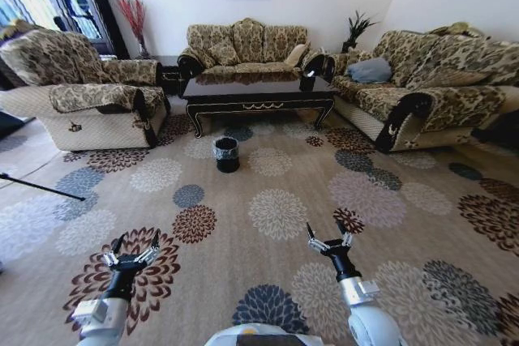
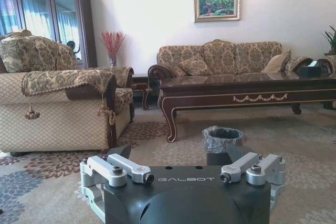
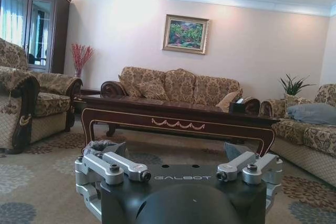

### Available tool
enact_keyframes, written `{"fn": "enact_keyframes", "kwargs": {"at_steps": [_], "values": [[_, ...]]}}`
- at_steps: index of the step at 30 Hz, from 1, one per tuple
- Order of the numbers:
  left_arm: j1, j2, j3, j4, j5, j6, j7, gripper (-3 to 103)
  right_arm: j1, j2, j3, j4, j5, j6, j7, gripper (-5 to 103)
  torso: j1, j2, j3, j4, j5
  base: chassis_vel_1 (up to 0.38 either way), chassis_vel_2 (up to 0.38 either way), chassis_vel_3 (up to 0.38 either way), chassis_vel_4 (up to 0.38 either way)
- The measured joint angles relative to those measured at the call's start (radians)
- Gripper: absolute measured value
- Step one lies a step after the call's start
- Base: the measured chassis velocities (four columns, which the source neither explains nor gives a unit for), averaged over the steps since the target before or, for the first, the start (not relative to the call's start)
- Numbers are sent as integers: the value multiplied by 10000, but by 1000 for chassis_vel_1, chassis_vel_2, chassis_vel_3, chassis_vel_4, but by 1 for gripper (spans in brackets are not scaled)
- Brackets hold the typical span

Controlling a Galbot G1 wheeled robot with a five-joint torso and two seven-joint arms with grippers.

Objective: Move to the front of the table and pick up the trash from the floor, then place it into the trash bin.

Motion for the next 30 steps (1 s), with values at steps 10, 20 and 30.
{"fn": "enact_keyframes", "kwargs": {"at_steps": [10, 20, 30], "values": [[0, 0, 0, 0, 0, 0, 0, 100, 0, 0, 0, 0, 0, 0, 0, 100, 158, 394, 235, 0, -1, 0, 0, 0, 0], [0, 0, 0, 0, 0, 0, 0, 100, 0, 0, 0, 0, 0, 0, 0, 100, 338, 828, 489, 0, 0, 0, 0, 0, 0], [0, 0, 0, 0, 0, 0, 0, 100, 0, 0, 0, 0, 0, 0, 0, 100, 534, 1294, 758, 0, 0, 0, 0, 0, 0]]}}
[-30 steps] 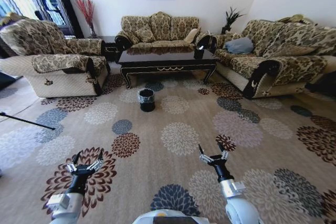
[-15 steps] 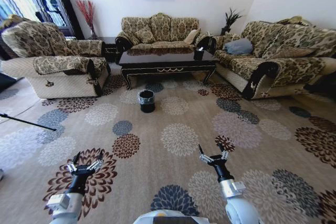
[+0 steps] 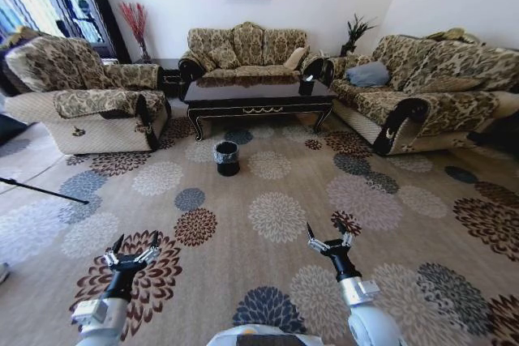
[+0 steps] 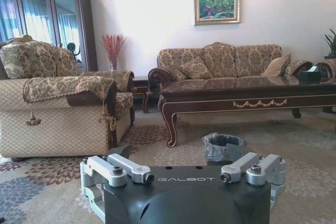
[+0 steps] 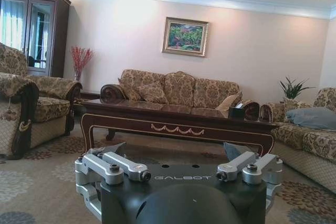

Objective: Move to the front of the table and pick up the trash from the floor, then place it into the trash bin.

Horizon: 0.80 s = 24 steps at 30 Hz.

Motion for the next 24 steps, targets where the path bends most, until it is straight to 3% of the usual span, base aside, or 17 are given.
{"fn": "enact_keyframes", "kwargs": {"at_steps": [24], "values": [[0, 0, 0, 0, 0, 0, 0, 100, 0, 0, 0, 0, 0, 0, 0, 100, 437, 1034, 597, 0, 0, 0, 0, 0, 0]]}}
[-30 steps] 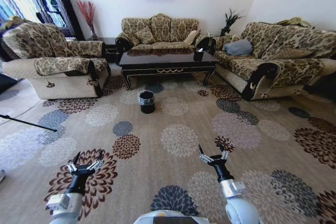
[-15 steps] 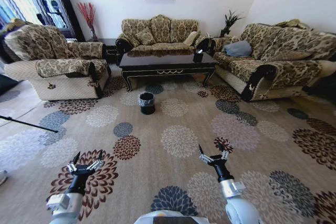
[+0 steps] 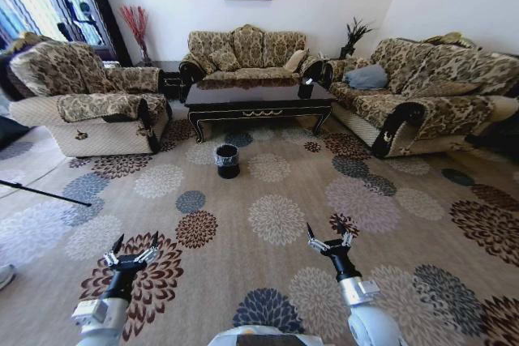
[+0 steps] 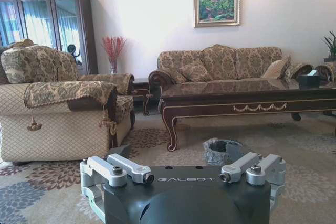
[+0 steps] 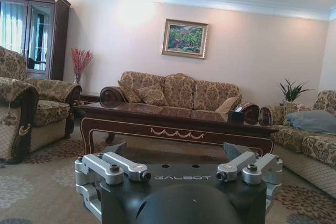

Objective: Move to the front of the table and pick up the trash from the floor, then place it into the trash bin.

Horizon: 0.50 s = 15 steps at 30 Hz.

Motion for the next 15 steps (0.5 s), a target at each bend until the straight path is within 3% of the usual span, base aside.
{"fn": "enact_keyframes", "kwargs": {"at_steps": [15], "values": [[0, 0, 0, 0, 0, 0, 0, 100, 0, 0, 0, 0, 0, 0, 0, 100, 289, 659, 372, 0, 0, 0, 0, 0, 0]]}}
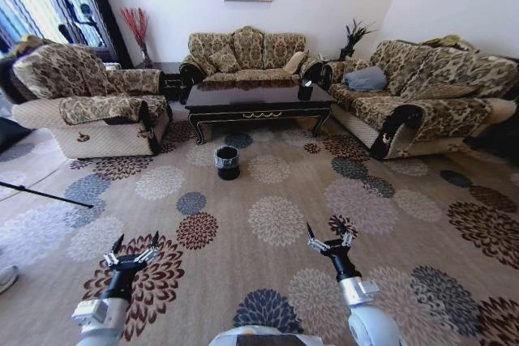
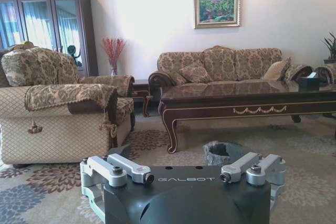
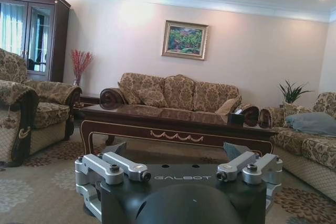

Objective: Move to the front of the table and pick up the trash from the floor, then place it into the trash bin.

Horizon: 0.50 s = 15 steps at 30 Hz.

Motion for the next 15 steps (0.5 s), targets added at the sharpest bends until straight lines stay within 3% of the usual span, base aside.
{"fn": "enact_keyframes", "kwargs": {"at_steps": [15], "values": [[0, 0, 0, 0, 0, 0, 0, 100, 0, 0, 0, 0, 0, 0, 0, 100, 299, 668, 368, 0, 0, 0, 0, 0, 0]]}}
